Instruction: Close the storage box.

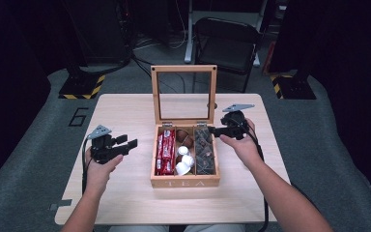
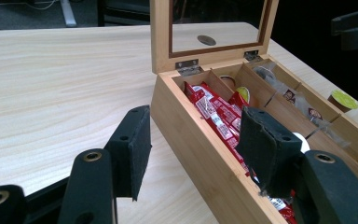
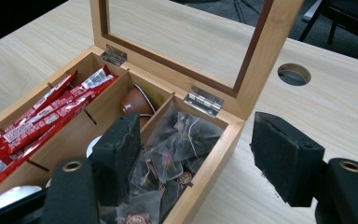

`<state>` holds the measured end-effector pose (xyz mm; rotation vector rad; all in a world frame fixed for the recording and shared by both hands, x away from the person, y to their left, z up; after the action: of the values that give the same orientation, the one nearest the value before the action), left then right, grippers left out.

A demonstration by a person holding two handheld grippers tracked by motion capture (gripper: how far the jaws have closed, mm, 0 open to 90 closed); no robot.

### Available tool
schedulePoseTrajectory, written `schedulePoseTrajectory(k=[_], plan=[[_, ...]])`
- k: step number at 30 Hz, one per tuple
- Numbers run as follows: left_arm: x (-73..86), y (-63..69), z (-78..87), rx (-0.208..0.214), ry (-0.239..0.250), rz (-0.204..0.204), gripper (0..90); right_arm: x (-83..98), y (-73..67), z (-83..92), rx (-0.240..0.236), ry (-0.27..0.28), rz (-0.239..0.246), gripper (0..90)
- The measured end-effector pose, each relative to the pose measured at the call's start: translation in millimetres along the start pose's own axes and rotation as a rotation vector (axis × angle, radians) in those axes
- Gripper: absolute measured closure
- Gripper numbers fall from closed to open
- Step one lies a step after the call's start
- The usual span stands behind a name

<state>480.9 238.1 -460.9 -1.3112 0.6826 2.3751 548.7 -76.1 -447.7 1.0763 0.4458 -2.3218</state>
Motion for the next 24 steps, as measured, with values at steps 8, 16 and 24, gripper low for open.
schedulePoseTrajectory(k=[8,16,24], plan=[[0.2,-0.3,-0.1,0.002,-0.002,0.0,43.3,-10.5,-0.9,-7.0,0.001,0.01,0.001,34.0],[0.9,0.7,-0.6,0.002,-0.006,-0.004,42.6,-21.5,0.5,-13.6,0.009,0.029,0.004,35.2],[3.4,0.8,-2.7,0.0,-0.018,-0.005,40.8,-25.9,1.7,-23.7,0.006,0.037,-0.001,36.2]])
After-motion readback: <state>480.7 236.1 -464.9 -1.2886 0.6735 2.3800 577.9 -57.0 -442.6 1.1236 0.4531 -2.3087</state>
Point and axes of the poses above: each handheld gripper's, and its own axes: z roughly backward along the jaws, x roughly out of its underside, y roughly to its right, the point moved 10 cm from there along -z, roughly forward along the jaws, and after that the axes turned 1 degree about -y, right-handed, at the moved point
